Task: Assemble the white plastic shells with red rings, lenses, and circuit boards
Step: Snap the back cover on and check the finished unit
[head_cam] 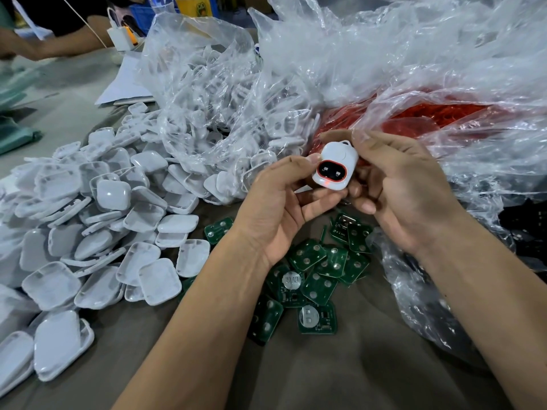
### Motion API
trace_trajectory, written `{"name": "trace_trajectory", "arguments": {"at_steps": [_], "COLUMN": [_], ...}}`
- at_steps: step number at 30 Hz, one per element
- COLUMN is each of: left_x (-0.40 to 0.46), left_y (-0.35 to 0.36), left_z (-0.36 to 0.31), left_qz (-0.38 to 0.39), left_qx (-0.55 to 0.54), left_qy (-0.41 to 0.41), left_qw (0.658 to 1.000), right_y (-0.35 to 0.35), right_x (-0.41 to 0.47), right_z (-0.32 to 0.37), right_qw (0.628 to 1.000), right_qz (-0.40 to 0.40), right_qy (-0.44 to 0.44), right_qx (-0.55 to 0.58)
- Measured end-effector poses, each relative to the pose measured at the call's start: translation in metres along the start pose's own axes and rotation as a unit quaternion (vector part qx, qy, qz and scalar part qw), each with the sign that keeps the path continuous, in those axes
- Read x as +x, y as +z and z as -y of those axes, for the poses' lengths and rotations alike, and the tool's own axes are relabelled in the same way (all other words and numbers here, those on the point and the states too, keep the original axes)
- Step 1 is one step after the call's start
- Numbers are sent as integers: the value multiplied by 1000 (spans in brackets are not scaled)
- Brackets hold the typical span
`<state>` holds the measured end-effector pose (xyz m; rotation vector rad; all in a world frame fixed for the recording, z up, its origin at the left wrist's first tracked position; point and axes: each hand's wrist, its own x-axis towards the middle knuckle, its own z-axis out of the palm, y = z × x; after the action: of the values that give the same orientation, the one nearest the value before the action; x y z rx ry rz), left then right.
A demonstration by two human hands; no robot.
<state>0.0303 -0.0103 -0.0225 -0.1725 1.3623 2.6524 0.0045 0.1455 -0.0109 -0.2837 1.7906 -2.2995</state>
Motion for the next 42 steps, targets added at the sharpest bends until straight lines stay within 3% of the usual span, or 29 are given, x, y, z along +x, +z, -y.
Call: {"name": "trace_trajectory", "arguments": {"at_steps": [21,42], "left_x": [-3,-1], "left_y": [0,-1], "left_z": [-2,0], "left_qz": [57,44], "left_qx": [-14,1], "left_qy": [-9,-8], "left_qw": [998,999], "right_y": [-6,-10], "right_x": [3,4], "right_z": [-2,-2], "right_qw": [1000,999], "right_qz": [11,45], "right_qy": [17,20], "right_qx": [-6,20]}}
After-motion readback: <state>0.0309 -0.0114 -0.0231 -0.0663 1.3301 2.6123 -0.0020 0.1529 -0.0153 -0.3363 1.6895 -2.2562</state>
